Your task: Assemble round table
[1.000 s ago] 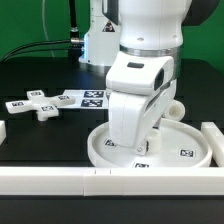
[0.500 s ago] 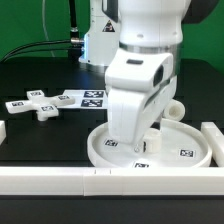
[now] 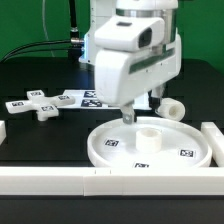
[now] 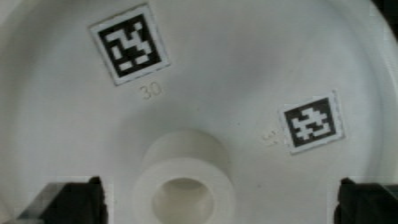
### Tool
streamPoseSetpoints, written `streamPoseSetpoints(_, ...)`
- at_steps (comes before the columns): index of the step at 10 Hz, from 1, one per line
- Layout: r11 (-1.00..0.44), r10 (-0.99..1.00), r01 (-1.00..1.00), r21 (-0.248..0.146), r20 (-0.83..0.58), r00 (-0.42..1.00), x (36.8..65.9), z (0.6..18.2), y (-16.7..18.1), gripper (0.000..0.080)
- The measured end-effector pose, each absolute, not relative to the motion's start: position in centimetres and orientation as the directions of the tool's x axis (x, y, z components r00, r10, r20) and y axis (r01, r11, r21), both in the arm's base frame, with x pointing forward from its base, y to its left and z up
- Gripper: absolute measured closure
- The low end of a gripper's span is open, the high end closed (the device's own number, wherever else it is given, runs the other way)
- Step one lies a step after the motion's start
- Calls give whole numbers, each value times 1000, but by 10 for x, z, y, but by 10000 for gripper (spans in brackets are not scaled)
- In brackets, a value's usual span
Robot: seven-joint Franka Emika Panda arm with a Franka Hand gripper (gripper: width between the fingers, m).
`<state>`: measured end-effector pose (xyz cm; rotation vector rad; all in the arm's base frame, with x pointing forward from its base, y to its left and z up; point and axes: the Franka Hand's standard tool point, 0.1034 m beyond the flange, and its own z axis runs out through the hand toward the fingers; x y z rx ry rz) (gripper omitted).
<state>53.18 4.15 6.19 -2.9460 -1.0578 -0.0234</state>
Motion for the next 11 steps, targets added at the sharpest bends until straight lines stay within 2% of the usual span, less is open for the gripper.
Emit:
streamPoseSetpoints(1,-826,564,564,-6,15,826,528,65,60,151)
streamPoseSetpoints(5,-846,533,534,-6,28,845,522,63,103,151)
streamPoseSetpoints(9,-878,477,478,-5,61,877,524,63,92,151)
streamPoseSetpoints(11,-967,253,254,-29,27,967,490,54,90,151)
